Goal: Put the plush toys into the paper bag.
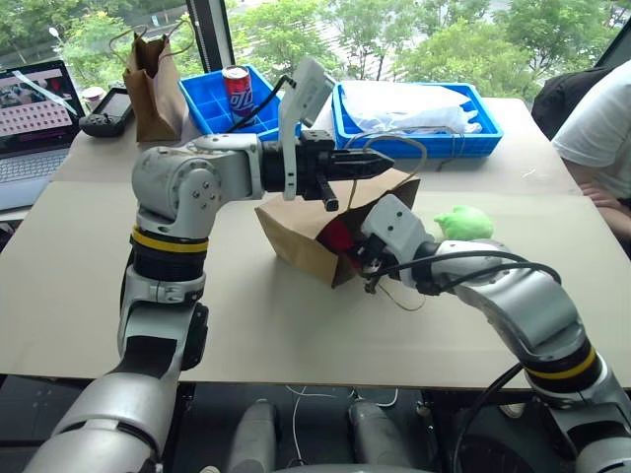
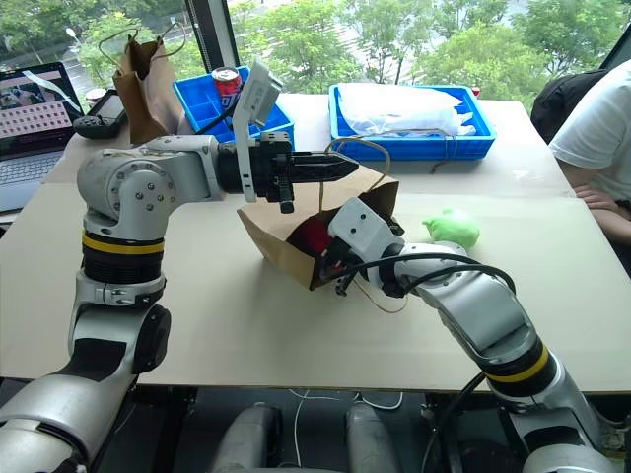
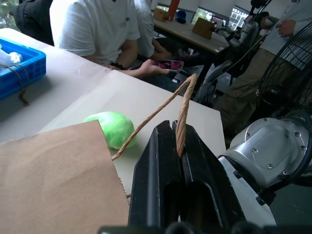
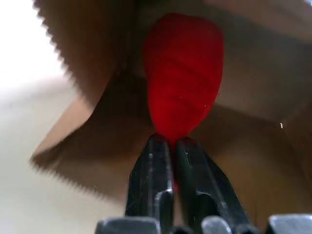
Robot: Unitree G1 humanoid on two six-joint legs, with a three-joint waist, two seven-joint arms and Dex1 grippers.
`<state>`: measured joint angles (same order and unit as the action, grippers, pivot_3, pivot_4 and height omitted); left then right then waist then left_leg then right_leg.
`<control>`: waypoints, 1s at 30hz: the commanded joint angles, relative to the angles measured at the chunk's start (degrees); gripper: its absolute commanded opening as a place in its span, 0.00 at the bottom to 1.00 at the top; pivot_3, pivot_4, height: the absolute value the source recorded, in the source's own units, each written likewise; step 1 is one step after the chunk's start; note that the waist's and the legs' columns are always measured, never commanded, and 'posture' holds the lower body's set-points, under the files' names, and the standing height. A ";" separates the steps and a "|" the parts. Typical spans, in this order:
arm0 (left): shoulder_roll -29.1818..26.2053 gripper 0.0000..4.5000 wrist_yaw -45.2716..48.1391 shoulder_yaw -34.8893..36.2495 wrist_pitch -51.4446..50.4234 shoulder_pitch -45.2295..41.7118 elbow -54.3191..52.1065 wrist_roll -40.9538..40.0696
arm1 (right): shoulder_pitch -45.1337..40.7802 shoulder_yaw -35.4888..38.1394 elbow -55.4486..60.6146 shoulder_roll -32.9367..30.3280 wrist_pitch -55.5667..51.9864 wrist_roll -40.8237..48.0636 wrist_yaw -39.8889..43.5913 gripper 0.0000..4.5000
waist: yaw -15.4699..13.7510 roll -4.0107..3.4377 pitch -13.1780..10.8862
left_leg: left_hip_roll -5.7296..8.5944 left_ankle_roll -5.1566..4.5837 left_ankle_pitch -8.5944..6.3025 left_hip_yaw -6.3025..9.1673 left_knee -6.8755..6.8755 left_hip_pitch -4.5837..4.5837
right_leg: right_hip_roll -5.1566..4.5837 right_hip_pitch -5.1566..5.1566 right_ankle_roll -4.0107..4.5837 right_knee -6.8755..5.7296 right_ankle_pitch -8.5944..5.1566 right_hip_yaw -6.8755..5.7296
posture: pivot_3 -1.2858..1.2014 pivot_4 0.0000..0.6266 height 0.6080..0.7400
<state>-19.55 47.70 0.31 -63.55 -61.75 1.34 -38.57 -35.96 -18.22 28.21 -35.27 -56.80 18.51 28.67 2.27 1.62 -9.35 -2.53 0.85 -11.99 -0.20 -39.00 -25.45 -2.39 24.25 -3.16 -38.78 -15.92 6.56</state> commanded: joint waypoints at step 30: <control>-2.00 0.00 -5.71 2.44 1.83 2.10 -3.59 -2.14 | 1.63 22.77 -49.39 -5.19 24.81 -9.23 0.71 0.60 | 0.19 -0.08 -0.07 | 0.08 -0.03 0.05 -0.10 0.06 0.17 | -0.08 -0.13 0.00 0.02 0.01 0.12 | 0.52 0.24 0.71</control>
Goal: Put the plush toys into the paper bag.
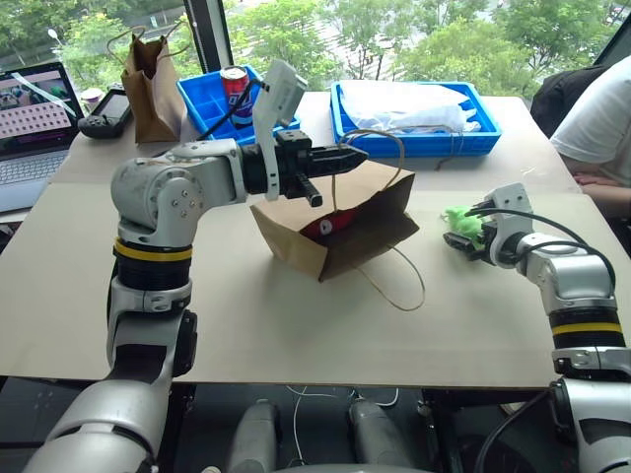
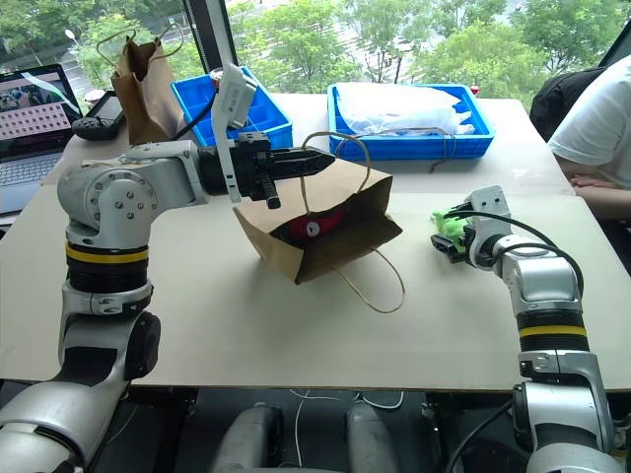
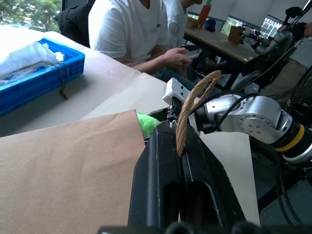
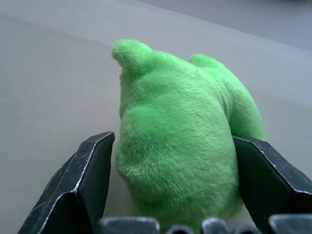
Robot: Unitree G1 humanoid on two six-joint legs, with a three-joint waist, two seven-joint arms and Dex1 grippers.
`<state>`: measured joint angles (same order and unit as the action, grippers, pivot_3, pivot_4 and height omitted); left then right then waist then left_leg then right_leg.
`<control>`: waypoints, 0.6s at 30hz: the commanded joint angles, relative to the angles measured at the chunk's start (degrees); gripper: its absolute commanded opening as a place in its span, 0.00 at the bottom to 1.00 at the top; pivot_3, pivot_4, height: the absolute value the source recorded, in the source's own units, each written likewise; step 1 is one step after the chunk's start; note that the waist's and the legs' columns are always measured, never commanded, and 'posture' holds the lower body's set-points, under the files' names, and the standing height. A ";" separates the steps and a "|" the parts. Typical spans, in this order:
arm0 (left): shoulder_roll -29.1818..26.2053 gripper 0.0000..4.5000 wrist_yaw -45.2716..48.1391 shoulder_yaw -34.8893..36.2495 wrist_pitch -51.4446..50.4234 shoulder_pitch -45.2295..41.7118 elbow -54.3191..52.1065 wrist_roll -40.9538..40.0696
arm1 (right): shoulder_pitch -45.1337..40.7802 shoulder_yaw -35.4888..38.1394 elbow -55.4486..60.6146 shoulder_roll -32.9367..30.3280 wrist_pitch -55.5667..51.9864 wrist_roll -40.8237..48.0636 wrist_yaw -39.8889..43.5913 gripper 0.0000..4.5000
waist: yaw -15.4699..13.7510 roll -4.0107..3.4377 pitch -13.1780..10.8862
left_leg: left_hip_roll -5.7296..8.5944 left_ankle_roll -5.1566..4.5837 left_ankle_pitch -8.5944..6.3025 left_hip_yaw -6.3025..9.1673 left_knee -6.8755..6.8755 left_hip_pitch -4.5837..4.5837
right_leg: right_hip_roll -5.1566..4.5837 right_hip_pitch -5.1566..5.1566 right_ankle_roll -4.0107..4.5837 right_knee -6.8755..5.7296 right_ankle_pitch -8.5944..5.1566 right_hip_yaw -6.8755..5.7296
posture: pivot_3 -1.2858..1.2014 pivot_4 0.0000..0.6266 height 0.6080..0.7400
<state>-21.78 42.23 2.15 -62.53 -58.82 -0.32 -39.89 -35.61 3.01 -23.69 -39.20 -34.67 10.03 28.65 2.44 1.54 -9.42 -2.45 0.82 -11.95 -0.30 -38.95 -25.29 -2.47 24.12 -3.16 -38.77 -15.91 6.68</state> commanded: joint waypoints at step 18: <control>1.53 0.00 2.80 -1.82 4.35 -3.19 3.66 0.50 | 4.52 5.47 60.44 -16.63 -28.43 26.27 13.98 0.01 | 0.19 -0.11 -0.08 | -0.01 0.00 0.00 0.13 -0.02 0.02 | 0.04 -0.06 -0.05 0.01 -0.03 -0.08 | 0.52 0.24 0.71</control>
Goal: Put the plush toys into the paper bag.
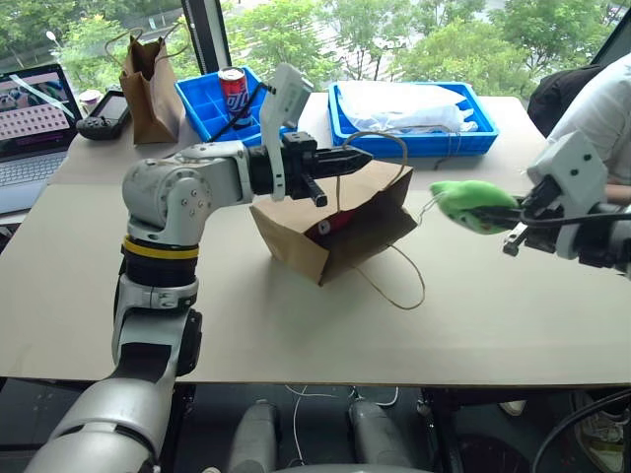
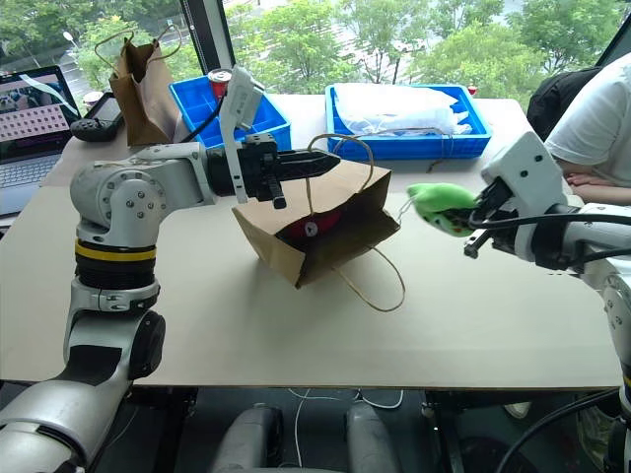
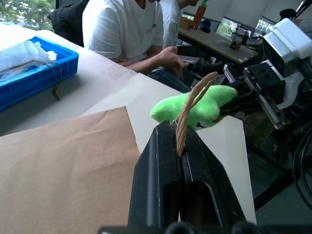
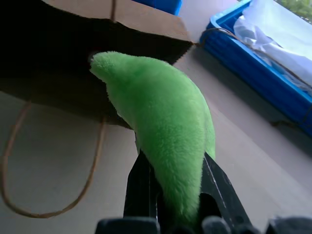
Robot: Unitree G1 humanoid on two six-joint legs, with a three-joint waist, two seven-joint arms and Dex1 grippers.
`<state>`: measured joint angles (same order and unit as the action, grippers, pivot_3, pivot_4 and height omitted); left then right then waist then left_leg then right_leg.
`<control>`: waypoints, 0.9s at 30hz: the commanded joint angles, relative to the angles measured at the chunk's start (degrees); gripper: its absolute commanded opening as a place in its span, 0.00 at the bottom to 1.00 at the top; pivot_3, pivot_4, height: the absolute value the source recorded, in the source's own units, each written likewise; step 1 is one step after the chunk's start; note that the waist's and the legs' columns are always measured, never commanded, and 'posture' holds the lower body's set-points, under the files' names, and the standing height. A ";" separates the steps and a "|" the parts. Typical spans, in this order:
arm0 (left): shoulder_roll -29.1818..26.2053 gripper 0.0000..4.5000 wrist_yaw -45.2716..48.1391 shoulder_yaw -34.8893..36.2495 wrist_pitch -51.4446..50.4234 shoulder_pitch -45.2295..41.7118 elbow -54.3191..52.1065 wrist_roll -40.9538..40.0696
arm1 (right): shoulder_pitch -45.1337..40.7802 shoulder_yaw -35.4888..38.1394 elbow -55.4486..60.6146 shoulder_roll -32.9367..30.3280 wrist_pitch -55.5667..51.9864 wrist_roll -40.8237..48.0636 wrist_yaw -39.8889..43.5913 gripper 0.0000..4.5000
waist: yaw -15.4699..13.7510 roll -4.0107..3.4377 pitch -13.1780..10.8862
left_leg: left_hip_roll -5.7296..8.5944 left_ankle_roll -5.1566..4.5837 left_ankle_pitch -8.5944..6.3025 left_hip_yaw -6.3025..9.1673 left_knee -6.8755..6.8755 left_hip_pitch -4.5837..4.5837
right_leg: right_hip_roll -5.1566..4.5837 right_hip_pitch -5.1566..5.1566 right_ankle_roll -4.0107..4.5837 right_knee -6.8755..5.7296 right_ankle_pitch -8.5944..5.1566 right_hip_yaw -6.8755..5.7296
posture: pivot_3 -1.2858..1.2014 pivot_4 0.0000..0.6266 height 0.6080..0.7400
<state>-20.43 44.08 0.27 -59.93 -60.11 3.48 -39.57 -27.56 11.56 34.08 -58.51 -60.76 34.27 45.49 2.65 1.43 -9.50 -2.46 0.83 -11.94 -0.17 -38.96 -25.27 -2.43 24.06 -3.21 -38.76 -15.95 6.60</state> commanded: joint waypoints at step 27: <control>-2.67 0.00 -0.41 1.78 2.35 -0.36 -1.38 0.11 | -2.26 0.79 0.32 16.16 -4.49 3.14 -11.23 1.00 | -1.09 0.01 -0.01 | 0.05 0.00 0.01 0.08 -0.02 -0.25 | -0.08 0.16 0.01 -0.02 0.01 -0.10 | 0.52 0.24 0.71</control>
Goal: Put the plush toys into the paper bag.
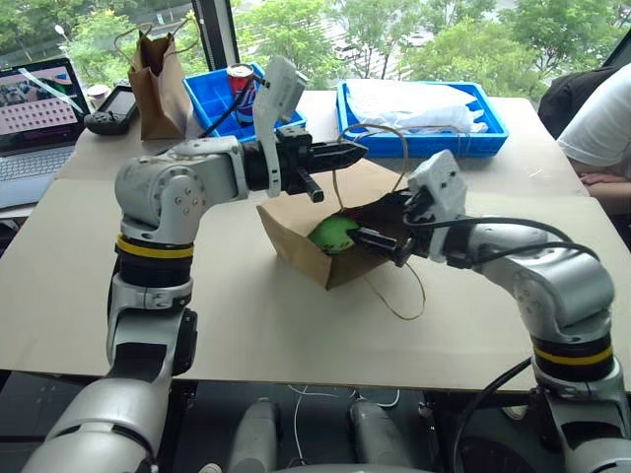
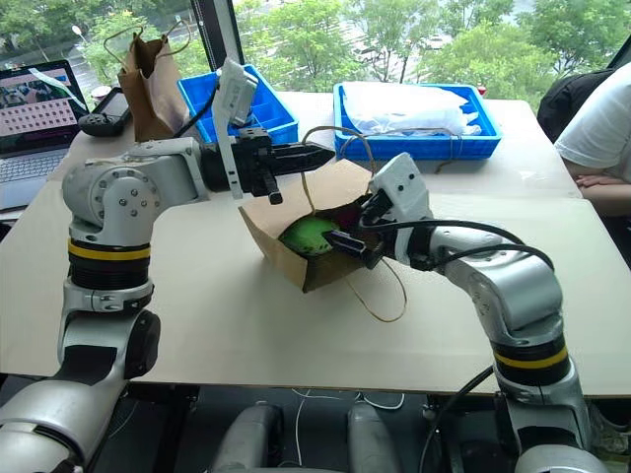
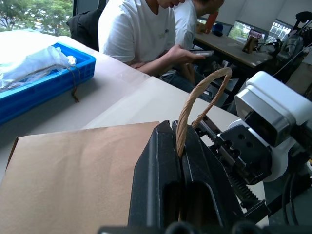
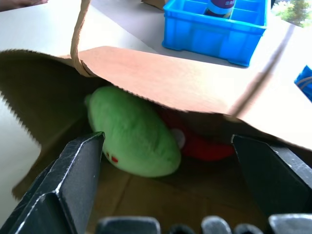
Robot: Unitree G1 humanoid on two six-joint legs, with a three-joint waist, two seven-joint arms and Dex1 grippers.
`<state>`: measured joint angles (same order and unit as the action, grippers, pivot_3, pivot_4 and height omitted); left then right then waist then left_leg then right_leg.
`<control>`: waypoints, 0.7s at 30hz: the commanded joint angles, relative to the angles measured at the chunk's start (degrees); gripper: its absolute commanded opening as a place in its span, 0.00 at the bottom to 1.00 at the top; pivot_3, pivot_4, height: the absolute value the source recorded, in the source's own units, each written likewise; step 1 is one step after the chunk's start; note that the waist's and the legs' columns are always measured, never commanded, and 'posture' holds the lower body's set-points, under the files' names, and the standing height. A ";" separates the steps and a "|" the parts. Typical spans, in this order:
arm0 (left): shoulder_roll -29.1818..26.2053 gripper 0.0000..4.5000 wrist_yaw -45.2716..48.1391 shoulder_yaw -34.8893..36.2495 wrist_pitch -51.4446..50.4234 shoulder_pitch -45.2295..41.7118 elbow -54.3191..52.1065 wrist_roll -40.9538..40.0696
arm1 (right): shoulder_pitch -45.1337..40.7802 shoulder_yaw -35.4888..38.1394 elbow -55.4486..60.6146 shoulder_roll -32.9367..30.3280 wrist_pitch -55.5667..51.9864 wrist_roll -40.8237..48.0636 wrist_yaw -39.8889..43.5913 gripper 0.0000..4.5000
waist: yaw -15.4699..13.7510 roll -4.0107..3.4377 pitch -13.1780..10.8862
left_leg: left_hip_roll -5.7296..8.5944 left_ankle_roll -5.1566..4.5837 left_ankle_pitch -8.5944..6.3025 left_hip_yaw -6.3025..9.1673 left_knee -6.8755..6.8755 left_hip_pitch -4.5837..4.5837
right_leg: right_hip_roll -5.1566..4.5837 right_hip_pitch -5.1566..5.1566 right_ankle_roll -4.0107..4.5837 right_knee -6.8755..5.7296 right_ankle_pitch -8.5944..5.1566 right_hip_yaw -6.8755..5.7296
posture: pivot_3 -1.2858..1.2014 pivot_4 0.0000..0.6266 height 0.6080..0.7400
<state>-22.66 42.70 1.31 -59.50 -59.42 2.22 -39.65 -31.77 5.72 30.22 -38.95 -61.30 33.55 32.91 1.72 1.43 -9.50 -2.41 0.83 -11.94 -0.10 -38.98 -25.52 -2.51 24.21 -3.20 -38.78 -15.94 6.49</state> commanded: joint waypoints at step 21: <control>-0.25 0.00 2.32 -0.26 2.68 -1.71 0.65 0.59 | 23.68 27.25 -3.86 22.60 -17.77 25.52 -11.01 0.69 | 0.64 -0.02 0.01 | -0.03 -0.02 0.01 -0.02 0.02 0.07 | 0.07 -0.01 -0.01 -0.05 -0.01 0.05 | 0.52 0.24 0.71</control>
<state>-22.32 44.93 0.23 -57.51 -59.77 4.56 -39.10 -7.11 30.06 25.89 -16.99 -79.14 53.95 22.25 2.35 1.41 -9.49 -2.44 0.81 -11.92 -0.12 -38.96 -25.45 -2.44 24.20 -3.20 -38.83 -15.94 6.55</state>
